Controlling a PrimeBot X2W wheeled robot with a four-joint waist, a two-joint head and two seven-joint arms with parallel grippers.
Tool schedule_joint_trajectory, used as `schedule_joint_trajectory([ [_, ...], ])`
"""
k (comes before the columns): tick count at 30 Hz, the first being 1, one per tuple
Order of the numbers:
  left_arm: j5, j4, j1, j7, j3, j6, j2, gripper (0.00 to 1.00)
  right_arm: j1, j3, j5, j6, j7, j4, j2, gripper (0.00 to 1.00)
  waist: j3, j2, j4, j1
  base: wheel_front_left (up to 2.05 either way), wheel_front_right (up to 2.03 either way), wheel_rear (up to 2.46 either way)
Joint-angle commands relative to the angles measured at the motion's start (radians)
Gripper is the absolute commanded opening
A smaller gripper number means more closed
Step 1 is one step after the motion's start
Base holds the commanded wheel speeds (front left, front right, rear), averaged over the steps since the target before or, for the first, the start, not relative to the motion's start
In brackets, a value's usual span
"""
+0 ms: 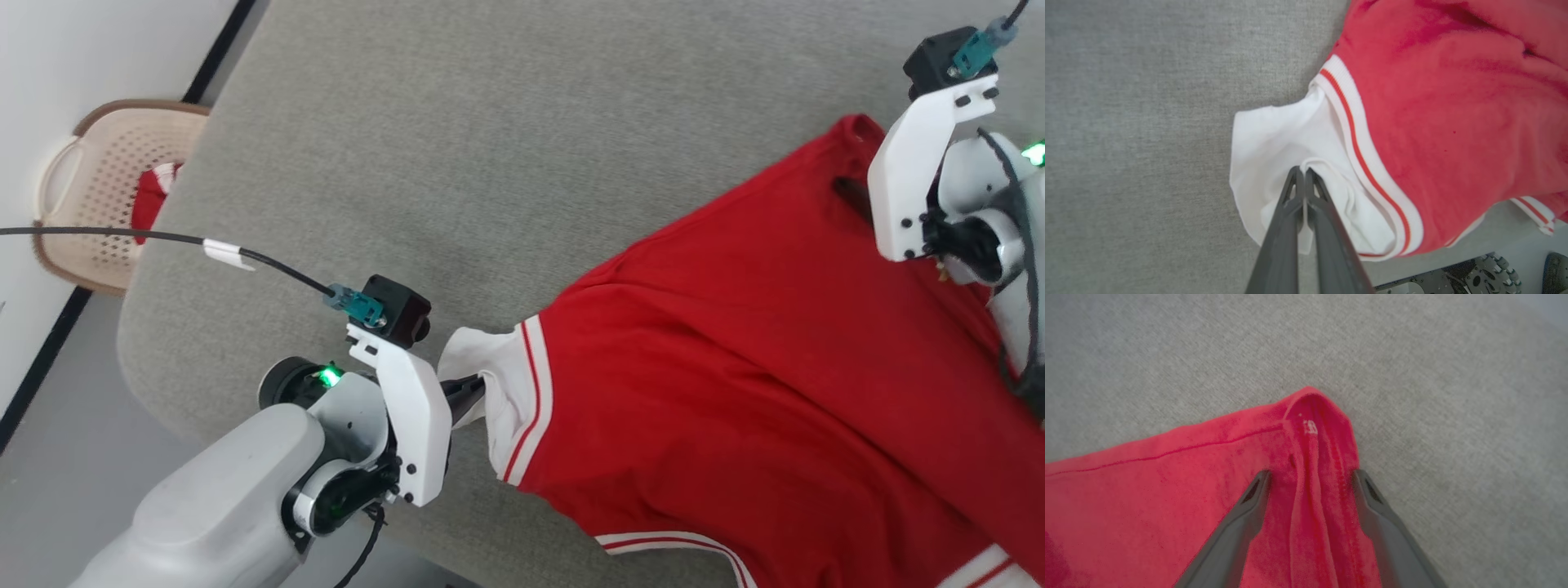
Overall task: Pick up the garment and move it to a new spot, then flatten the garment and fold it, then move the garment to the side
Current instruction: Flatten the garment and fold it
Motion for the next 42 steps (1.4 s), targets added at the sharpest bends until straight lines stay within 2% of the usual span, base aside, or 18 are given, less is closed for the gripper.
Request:
schedule_joint_trajectory([
  [1,0.006,0.007,-0.017,0.000,-0.002,-0.008,-0.006,0.00,-0.005,0.018,0.006,0.000,0.016,0.028,-0.001,1.00,0.013,0.0000,0.021,0.0000,0.00,0.00,0.00],
  [5,0.008,0.049,-0.037,-0.009,-0.007,-0.033,-0.031,0.00,0.029,0.116,0.029,0.000,0.096,0.155,0.007,1.00,0.017,0.0000,0.029,0.0000,0.00,0.00,0.00],
  [8,0.006,0.078,-0.044,-0.009,-0.010,-0.047,-0.038,0.00,0.050,0.188,0.060,0.003,0.156,0.202,0.004,1.00,0.020,0.0000,0.027,0.0000,0.00,0.00,0.00],
  [9,0.005,0.087,-0.049,-0.010,-0.008,-0.051,-0.039,0.00,0.047,0.199,0.073,0.003,0.167,0.213,-0.002,0.37,0.020,0.0000,0.024,0.0000,0.00,0.00,0.00],
  [10,0.002,0.096,-0.054,-0.011,-0.006,-0.054,-0.039,0.00,0.041,0.214,0.085,0.003,0.173,0.213,-0.003,0.00,0.019,0.0000,0.019,0.0000,0.00,0.00,0.00],
  [14,-0.010,0.127,-0.071,-0.003,0.009,-0.066,-0.023,0.00,-0.023,0.241,0.128,0.001,0.130,0.176,-0.038,0.00,0.010,0.0000,-0.011,0.0000,0.00,0.00,0.00],
  [18,-0.019,0.138,-0.110,0.014,0.034,-0.077,0.019,0.00,-0.083,0.240,0.177,0.000,0.064,0.111,-0.065,0.00,-0.009,0.0000,-0.053,0.0000,0.00,0.00,0.00],
  [26,-0.008,0.100,-0.219,0.108,0.082,-0.059,0.159,0.00,-0.120,0.256,0.243,0.000,-0.046,-0.042,-0.132,0.00,-0.075,0.0000,-0.163,0.0000,0.00,0.00,0.00],
  [32,0.010,0.084,-0.359,0.205,0.121,-0.043,0.241,0.00,-0.130,0.189,0.258,0.000,-0.084,-0.161,-0.189,0.00,-0.126,0.0000,-0.252,0.0000,0.00,0.00,0.00],
  [38,0.043,0.110,-0.471,0.227,0.143,-0.051,0.250,0.00,-0.153,0.121,0.228,0.000,-0.091,-0.206,-0.186,0.00,-0.142,0.0000,-0.302,0.0000,0.00,0.00,0.00],
  [42,0.093,0.176,-0.572,0.180,0.154,-0.063,0.207,0.00,-0.194,0.050,0.176,0.000,-0.129,-0.175,-0.146,0.00,-0.133,0.0000,-0.328,0.0000,0.00,0.00,0.00],
])
